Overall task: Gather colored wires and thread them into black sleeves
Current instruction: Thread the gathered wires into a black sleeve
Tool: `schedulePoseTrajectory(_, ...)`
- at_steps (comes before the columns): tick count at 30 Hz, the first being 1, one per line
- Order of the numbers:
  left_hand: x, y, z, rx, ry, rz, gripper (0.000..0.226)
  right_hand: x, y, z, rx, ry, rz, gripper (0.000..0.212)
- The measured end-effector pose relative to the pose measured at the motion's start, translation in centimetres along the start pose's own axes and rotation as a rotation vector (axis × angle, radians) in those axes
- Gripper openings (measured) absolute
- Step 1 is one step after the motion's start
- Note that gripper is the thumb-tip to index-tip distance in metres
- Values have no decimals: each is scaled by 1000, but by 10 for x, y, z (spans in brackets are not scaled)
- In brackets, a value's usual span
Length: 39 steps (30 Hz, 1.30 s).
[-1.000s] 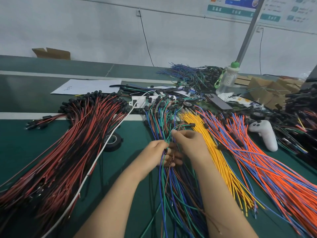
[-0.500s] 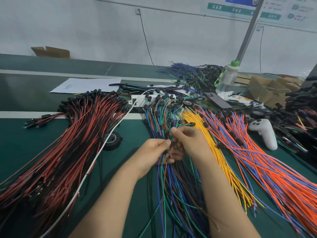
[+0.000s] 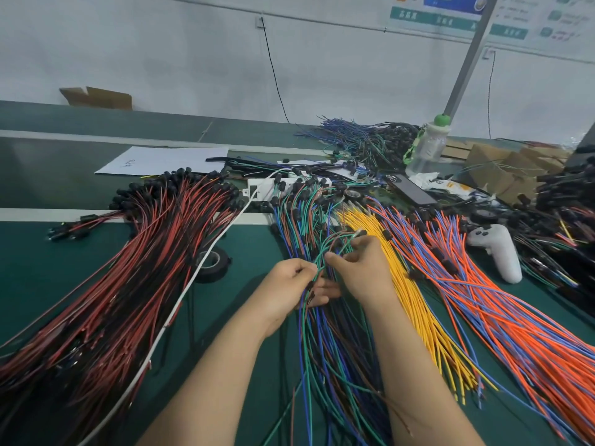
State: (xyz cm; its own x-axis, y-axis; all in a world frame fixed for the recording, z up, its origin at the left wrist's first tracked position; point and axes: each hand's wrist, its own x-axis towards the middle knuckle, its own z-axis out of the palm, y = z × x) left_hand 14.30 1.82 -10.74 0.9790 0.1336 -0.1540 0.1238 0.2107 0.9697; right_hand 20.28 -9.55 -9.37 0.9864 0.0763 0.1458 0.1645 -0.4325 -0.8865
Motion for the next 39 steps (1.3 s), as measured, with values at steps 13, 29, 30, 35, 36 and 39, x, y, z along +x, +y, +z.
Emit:
schedulePoseTrajectory(13,-6,0,7,181,-25,116,17,0,-2,-1,-143,-82,-72,30)
schedulePoseTrajectory(29,-47,26,-4,-29,-54,-229,28,-42,-13,11,-7,-171,-48,29)
schedulePoseTrajectory(30,-39,26,-1,8,-29,-201,29,-37,-12,13,36,-156,-50,28)
schedulePoseTrajectory(35,-17,17,6,110,93,-114,27,-21,-2,18,173,-108,-8,15)
schedulePoseTrajectory(36,-19,14,5,93,109,-103,26,-22,2,18,212,-119,2,17)
schedulePoseTrajectory(39,-22,10,3,11,149,-75,20,-21,5,16,320,-90,30,22)
